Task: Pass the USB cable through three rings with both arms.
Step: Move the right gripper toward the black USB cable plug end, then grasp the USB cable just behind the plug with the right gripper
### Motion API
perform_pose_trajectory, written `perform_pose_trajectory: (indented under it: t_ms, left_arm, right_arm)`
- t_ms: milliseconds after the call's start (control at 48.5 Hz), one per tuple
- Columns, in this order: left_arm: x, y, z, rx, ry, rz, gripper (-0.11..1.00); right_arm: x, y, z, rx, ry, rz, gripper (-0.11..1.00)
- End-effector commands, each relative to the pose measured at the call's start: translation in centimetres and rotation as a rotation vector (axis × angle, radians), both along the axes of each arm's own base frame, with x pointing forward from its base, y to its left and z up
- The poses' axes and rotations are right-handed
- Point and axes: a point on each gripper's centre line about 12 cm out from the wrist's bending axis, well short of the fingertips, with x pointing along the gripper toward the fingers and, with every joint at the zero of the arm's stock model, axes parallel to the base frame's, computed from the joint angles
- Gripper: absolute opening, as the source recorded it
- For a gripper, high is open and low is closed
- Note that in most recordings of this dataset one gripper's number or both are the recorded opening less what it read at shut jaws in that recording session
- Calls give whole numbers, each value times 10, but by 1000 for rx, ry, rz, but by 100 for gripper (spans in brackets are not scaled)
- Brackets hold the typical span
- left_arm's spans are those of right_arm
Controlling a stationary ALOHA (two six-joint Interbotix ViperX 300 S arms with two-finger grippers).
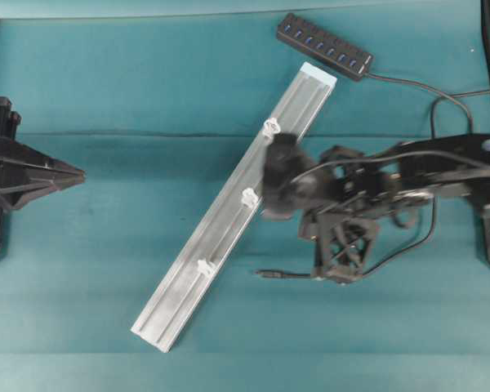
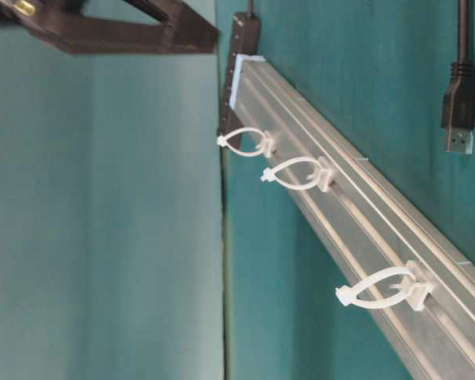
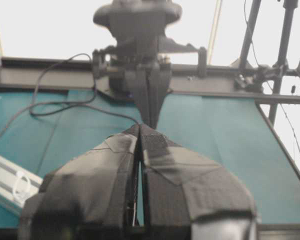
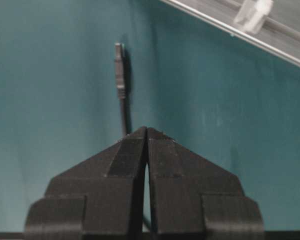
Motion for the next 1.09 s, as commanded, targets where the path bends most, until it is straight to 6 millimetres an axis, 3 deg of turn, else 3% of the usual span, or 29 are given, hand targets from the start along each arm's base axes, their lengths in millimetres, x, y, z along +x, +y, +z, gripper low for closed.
perform_pose_trajectory:
  t_ms: [0, 82, 165, 350, 433, 618, 845, 1071]
  left_arm:
    - [1, 0, 10, 0, -28, 2, 0]
    - [1, 0, 11, 0, -29, 2, 0]
    - [2, 0, 9, -2, -23, 2, 0]
    - [1, 1, 10, -3, -28, 3, 0]
    - [1, 1, 11, -3, -29, 4, 0]
    - [1, 1, 10, -5, -28, 2, 0]
    - [1, 1, 11, -5, -29, 2, 0]
    - [1, 0, 11, -45, -28, -5, 0]
  right_arm:
    - [8, 3, -10, -21, 29, 44, 2]
    - [11, 5, -18, -27, 48, 67, 8]
    - [11, 5, -22, -32, 59, 82, 22]
    - [13, 5, -37, -33, 78, 68, 74]
    - [16, 7, -43, -50, 67, 80, 89]
    - [21, 13, -63, -64, 85, 98, 78]
    - [20, 26, -96, -60, 131, 109, 78]
    - [7, 33, -114, -44, 127, 71, 77]
